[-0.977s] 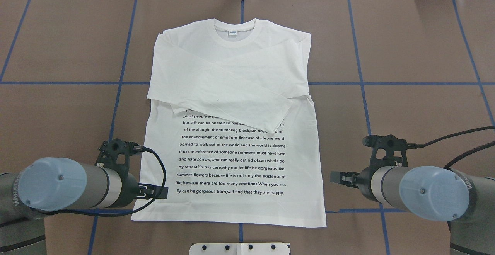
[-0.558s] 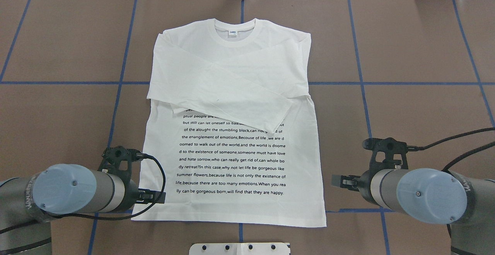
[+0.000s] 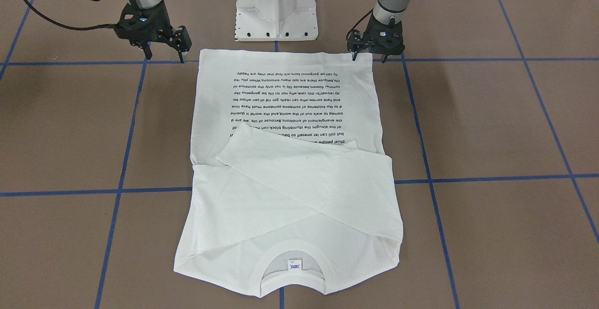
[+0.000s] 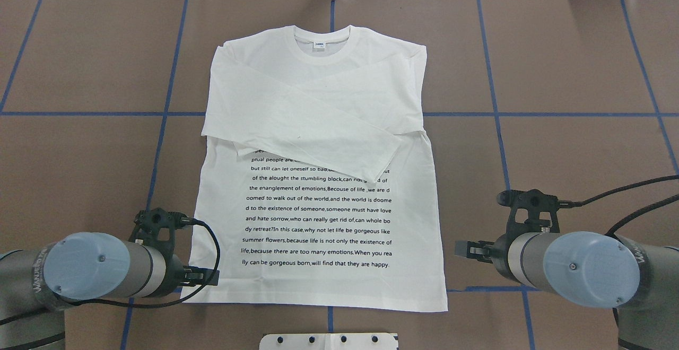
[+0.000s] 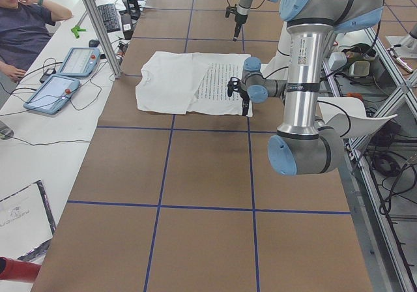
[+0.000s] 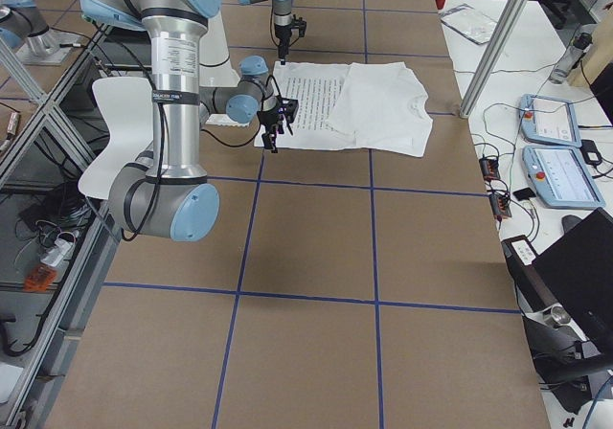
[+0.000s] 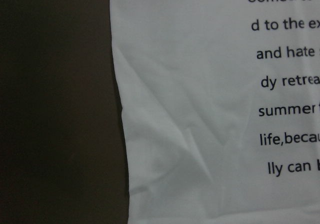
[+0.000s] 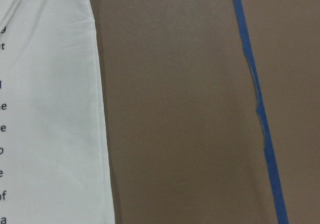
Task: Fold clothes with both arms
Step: 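Lower both grippers to the hem corners nearest the robot, then grasp the hem corners with both grippers and lift them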
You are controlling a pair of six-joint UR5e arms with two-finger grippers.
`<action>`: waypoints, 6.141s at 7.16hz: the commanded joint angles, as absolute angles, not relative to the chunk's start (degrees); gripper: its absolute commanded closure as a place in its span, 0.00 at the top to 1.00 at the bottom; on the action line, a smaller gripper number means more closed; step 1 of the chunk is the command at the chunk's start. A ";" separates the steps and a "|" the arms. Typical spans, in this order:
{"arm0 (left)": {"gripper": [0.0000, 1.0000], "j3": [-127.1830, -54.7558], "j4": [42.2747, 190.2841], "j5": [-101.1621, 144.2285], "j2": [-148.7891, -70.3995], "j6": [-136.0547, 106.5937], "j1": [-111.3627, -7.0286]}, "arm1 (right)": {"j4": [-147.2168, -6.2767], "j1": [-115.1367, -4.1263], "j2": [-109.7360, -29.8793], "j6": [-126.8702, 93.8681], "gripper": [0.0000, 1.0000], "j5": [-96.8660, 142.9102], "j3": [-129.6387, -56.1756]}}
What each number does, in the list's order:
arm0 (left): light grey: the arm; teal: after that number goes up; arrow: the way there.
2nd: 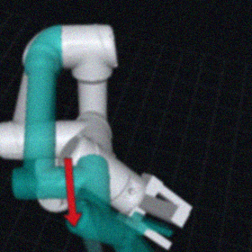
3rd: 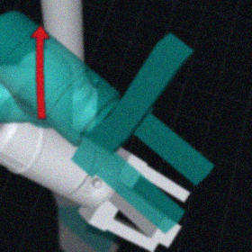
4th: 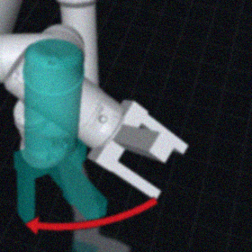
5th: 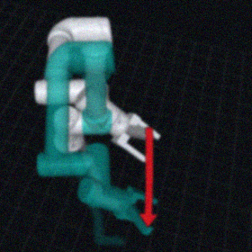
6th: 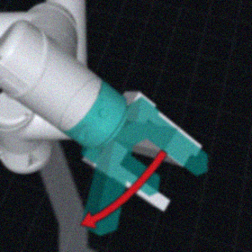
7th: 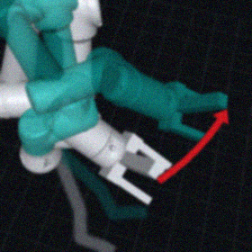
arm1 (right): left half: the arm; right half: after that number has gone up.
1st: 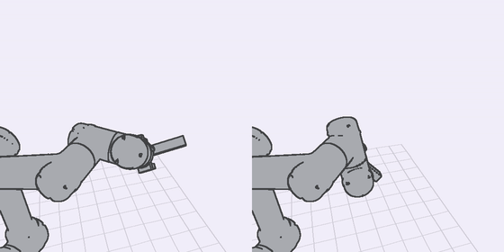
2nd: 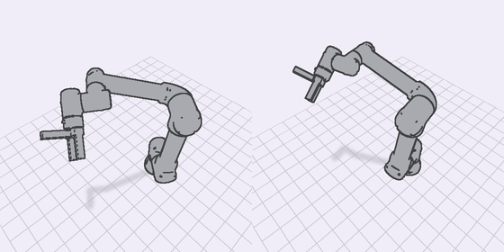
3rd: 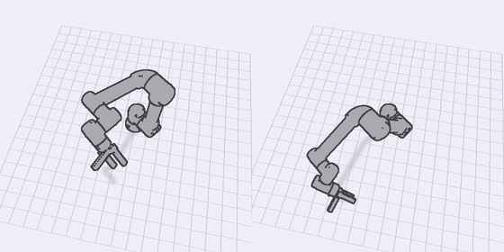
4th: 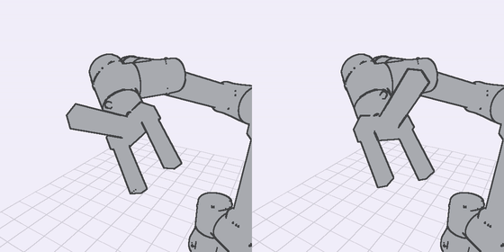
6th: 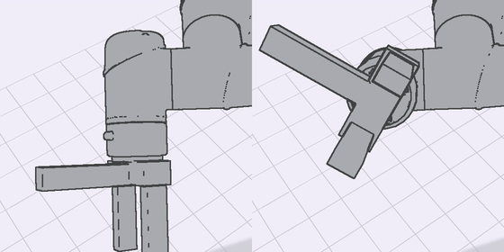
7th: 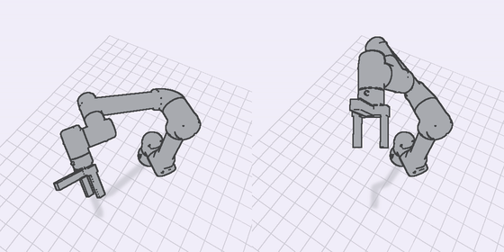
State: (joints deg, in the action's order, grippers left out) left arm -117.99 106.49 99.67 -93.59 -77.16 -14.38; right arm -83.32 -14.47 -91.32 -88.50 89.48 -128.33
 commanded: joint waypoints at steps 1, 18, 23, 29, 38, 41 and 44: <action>0.89 -117.86 106.61 99.67 -93.60 -81.01 -13.36 | -83.32 -14.33 -91.41 -88.51 1.00 89.47 -128.23; 0.00 -119.18 106.35 97.91 -93.60 -81.56 -10.63 | -83.32 -13.54 -91.58 -88.77 1.00 88.86 -128.15; 0.00 -123.84 106.70 97.74 -94.74 -81.48 -10.63 | -76.38 -6.35 -90.71 -99.48 0.99 82.38 -126.04; 0.00 -124.19 106.79 97.38 -94.92 -81.39 -10.37 | -76.55 0.08 -86.48 -103.01 0.77 75.59 -119.97; 0.00 -126.29 106.61 97.47 -94.49 -81.39 -10.63 | -79.54 1.58 -85.78 -103.01 0.57 75.32 -120.15; 0.00 -126.47 106.52 97.47 -94.31 -81.39 -10.63 | -79.54 1.58 -85.69 -103.01 0.17 75.41 -120.41; 0.00 -126.56 106.52 97.56 -94.39 -81.39 -10.55 | -82.42 1.67 -85.17 -102.92 0.00 75.93 -120.93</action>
State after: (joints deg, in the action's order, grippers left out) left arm -126.51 106.53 97.49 -94.32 -81.39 -10.59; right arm -80.52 1.60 -85.52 -102.93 75.65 -120.59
